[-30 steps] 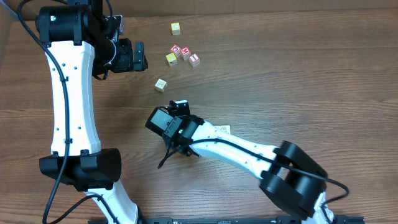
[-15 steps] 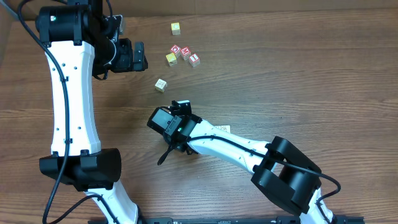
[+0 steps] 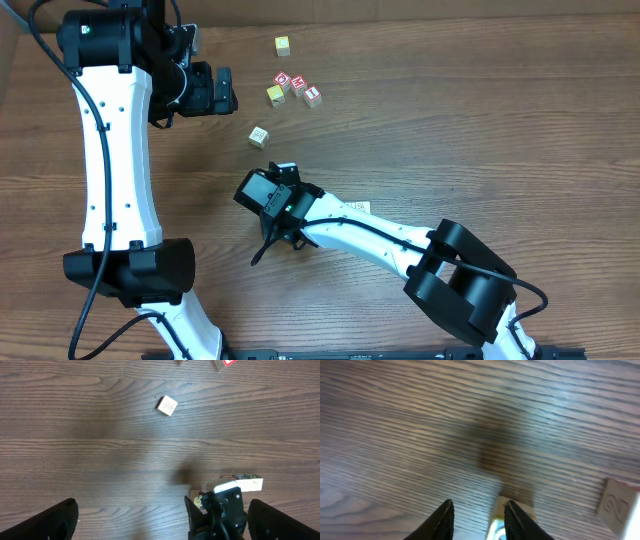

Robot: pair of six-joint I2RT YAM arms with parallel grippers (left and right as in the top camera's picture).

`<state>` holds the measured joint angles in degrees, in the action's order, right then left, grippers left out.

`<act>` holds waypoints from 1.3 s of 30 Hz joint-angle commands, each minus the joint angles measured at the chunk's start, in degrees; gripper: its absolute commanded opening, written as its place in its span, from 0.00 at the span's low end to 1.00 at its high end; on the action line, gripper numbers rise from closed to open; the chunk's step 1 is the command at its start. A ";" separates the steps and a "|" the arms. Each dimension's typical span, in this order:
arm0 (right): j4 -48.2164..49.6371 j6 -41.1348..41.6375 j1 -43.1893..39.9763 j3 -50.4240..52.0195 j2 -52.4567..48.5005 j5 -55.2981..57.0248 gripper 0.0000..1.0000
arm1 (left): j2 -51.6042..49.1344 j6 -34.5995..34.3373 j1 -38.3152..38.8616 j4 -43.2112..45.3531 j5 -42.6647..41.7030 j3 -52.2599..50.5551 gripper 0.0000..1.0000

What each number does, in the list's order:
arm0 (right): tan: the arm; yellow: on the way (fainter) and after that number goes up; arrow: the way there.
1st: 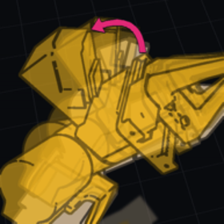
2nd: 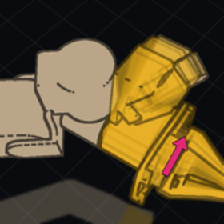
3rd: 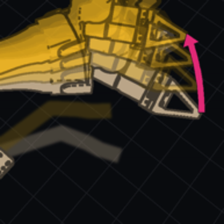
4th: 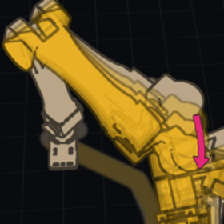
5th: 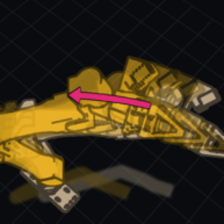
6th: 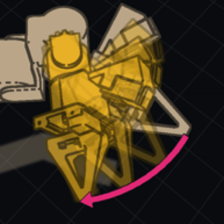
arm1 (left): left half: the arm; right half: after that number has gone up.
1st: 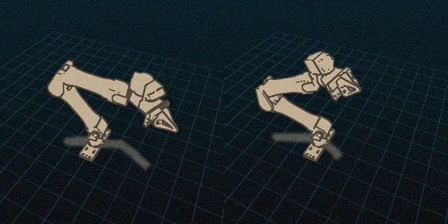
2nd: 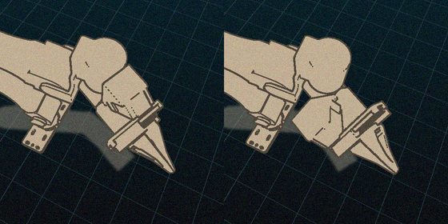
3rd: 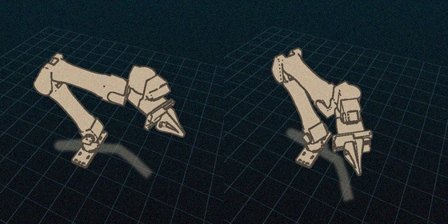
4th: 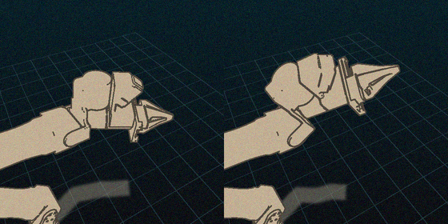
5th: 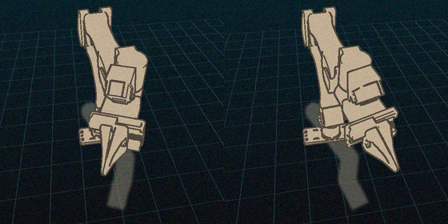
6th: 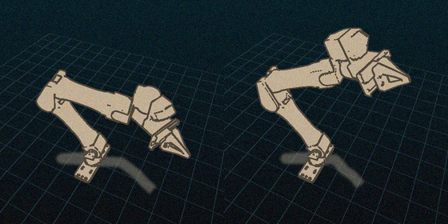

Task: Flip 5 blocks
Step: 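Lower the yellow G block beside the row and release it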

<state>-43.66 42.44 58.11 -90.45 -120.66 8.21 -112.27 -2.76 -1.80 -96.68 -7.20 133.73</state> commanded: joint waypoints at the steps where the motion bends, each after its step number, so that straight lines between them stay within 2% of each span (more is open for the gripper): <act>1: 0.68 -1.99 -0.22 -1.81 0.55 -0.76 0.34 | -0.55 0.66 0.33 -0.11 0.33 -0.24 1.00; 3: 0.50 -1.99 -0.22 -1.81 0.55 -0.81 0.30 | -0.55 0.68 0.33 -0.11 0.33 -0.24 1.00; 6: -0.35 -2.45 -0.04 -1.81 0.55 -2.78 0.09 | -0.55 0.66 0.33 -0.11 0.33 -0.24 1.00; 8: -0.57 -3.48 0.17 -1.77 0.52 -6.56 0.04 | -0.55 0.66 0.33 -0.11 0.33 -0.24 1.00; 15: -3.58 -3.87 0.46 -1.07 0.52 -10.21 0.04 | -0.55 0.68 0.33 -0.11 0.33 -0.24 1.00; 22: -3.04 -3.21 -0.07 2.27 0.52 -0.31 0.04 | -0.55 0.66 0.33 -0.11 0.33 -0.24 1.00; 39: -2.82 -3.26 -3.87 2.25 0.52 -0.09 0.04 | -0.55 0.66 0.33 -0.13 0.33 -0.24 1.00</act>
<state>-46.98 39.18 54.06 -88.49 -120.66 6.92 -112.27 -2.76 -1.80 -96.68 -7.20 133.73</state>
